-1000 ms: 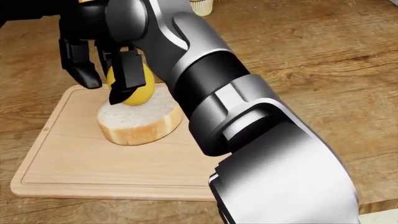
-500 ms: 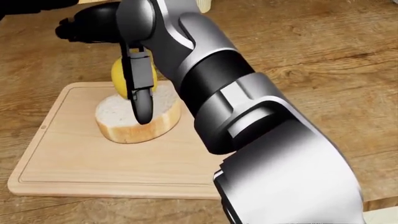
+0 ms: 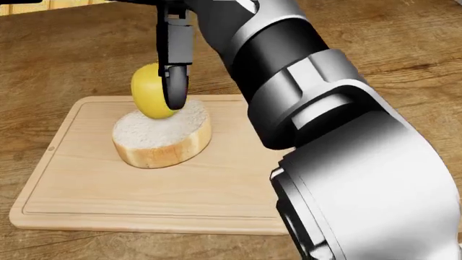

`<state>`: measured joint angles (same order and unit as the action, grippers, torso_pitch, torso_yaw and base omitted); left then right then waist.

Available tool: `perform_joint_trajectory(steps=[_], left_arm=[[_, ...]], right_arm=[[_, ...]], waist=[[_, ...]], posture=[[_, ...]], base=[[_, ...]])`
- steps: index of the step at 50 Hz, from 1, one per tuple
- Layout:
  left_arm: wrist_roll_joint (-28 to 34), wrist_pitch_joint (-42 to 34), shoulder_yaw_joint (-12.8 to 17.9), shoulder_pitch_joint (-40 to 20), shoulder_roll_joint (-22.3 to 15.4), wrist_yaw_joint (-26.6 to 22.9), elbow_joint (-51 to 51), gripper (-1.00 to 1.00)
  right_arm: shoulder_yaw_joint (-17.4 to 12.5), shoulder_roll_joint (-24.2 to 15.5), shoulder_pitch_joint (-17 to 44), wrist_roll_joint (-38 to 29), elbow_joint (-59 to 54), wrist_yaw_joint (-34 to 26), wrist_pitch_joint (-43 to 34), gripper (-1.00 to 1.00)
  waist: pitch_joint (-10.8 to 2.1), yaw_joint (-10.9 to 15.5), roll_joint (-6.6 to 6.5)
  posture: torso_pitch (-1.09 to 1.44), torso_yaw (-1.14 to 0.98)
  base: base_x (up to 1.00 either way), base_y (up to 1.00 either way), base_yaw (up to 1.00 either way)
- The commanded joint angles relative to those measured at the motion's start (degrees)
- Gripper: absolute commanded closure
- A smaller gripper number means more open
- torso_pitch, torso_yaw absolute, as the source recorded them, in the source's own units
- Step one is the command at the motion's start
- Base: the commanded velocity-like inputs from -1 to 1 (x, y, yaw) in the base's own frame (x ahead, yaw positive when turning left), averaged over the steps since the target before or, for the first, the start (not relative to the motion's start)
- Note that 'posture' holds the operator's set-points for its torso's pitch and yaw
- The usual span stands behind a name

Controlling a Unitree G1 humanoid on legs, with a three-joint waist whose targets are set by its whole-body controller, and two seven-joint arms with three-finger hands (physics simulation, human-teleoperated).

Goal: Pick up the wedge of cheese and place it on the slice of bread to prepare a simple cheese on bread dish.

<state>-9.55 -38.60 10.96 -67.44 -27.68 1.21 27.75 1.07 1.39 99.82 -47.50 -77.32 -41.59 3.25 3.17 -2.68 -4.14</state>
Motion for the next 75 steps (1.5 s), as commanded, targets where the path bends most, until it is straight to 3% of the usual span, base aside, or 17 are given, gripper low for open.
perform_joint_trajectory(steps=[1, 8, 20, 30, 40, 49, 54, 75], left_arm=[[0.38, 1.88, 0.58, -2.45, -1.16, -0.02, -1.62, -1.00], [1.08, 2.03, 0.48, -2.96, -1.57, -0.17, -1.09, -1.00], [1.38, 0.98, 0.28, -5.16, -1.04, 0.32, -0.87, -1.00], [1.66, 0.31, -0.20, -6.92, -0.41, 0.59, -0.65, -1.00], [2.44, 0.59, -1.13, -11.35, 1.17, 0.88, 2.91, -1.00], [2.75, 1.74, -1.84, -16.52, 3.01, 1.84, 7.52, -1.00], [2.87, 1.81, -1.85, -18.51, 2.79, 2.03, 9.02, -1.00], [3.75, 0.06, -2.26, -23.59, 2.07, 2.04, 9.45, -1.00]], right_arm=[[-0.37, -1.11, 2.18, 0.43, 2.15, 1.15, 0.36, -1.00], [-1.15, -4.13, 2.82, 1.11, 2.20, 1.79, -0.52, -1.00], [-5.60, -10.79, 5.99, 7.57, 2.37, 7.61, -6.04, -1.00], [-9.58, -14.15, 6.26, 16.85, 2.41, 14.03, -14.98, -1.00], [-15.76, -17.09, 7.14, 32.01, 2.69, 21.81, -23.44, -1.00], [-15.47, -20.66, 7.43, 39.79, 3.36, 28.00, -20.47, -1.00], [-14.31, -22.71, 8.26, 41.68, 3.45, 28.27, -20.29, -1.00], [-11.30, -27.13, 12.93, 41.47, 4.55, 27.77, -22.43, -1.00]], waist=[[-1.93, -0.03, -0.37], [-1.88, 0.00, -0.23], [-1.67, 0.32, 0.56], [-1.61, 0.89, 1.34], [-1.69, 1.66, 2.36], [-1.48, 2.07, 3.19], [-1.46, 2.17, 3.44], [-0.92, 2.19, 3.79]], posture=[[0.00, 0.00], [0.00, 0.00], [0.00, 0.00], [0.00, 0.00], [0.00, 0.00], [0.00, 0.00], [0.00, 0.00], [0.00, 0.00]], base=[[0.00, 0.00, 0.00], [0.00, 0.00, 0.00], [0.00, 0.00, 0.00], [0.00, 0.00, 0.00], [0.00, 0.00, 0.00], [0.00, 0.00, 0.00], [0.00, 0.00, 0.00], [0.00, 0.00, 0.00]])
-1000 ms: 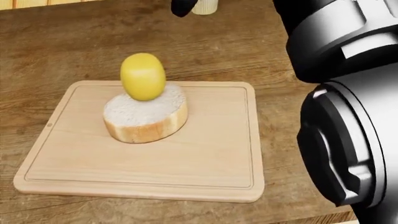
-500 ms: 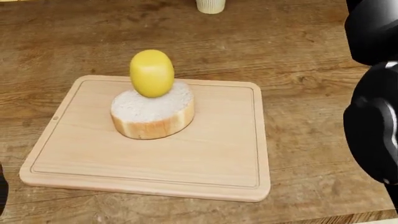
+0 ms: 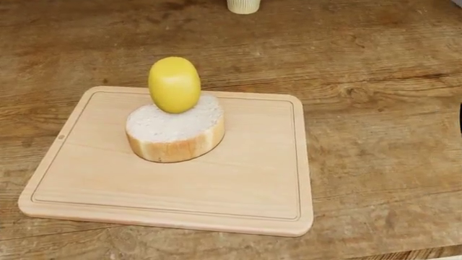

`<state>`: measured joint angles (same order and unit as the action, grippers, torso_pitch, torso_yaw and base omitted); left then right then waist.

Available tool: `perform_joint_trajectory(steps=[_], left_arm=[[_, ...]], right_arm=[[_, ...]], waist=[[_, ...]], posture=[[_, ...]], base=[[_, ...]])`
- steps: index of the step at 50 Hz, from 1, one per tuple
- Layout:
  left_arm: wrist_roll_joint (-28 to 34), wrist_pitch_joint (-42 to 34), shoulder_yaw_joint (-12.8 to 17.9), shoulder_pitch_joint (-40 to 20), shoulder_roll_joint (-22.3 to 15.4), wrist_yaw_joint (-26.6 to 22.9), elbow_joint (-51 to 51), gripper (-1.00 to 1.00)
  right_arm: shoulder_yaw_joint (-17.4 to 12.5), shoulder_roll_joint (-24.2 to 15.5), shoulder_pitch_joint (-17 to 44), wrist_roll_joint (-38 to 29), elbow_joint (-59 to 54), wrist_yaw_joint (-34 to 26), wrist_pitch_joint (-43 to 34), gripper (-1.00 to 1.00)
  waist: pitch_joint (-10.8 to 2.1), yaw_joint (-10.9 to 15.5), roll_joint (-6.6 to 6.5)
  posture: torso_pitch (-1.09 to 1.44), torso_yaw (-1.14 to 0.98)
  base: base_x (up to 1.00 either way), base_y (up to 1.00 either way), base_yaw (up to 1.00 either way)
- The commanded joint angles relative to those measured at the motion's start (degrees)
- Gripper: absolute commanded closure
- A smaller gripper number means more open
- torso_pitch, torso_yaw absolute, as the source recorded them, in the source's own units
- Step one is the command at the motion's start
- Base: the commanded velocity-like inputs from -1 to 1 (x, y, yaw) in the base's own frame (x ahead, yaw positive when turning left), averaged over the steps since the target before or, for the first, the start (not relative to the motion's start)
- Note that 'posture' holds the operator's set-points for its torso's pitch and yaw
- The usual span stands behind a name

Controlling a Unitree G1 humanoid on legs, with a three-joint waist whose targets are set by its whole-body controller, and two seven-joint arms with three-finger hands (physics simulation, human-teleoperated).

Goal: Pick up the wedge of cheese and place it on the slice of bread to prepare a simple cheese on bread dish.

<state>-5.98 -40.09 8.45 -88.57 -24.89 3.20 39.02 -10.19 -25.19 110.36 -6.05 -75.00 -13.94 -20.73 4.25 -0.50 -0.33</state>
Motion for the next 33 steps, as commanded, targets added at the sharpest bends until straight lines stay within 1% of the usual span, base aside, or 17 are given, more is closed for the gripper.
perform_joint_trajectory(steps=[1, 22, 33], left_arm=[[0.20, 1.53, 0.25, -2.54, -0.68, 0.04, -1.80, -1.00], [1.58, -0.17, -0.27, -7.42, -0.79, -0.24, -1.15, -1.00], [1.79, -1.02, -0.12, -7.88, -0.82, -0.36, -1.93, -1.00]], right_arm=[[0.00, -0.60, 2.48, -0.05, 2.23, 0.05, 1.52, -1.00], [0.33, -2.26, 5.05, -1.19, 2.79, -0.89, 0.23, -1.00], [0.38, -2.48, 5.93, -1.50, 2.96, -1.11, 0.01, -1.00]], waist=[[-1.97, 0.02, -0.02], [-1.56, 0.04, 0.17], [-1.39, -0.01, 0.18]], posture=[[0.00, 0.00], [0.00, 0.00], [0.00, 0.00]], base=[[0.00, 0.00, 0.00], [0.00, 0.00, 0.00], [0.00, 0.00, 0.00]])
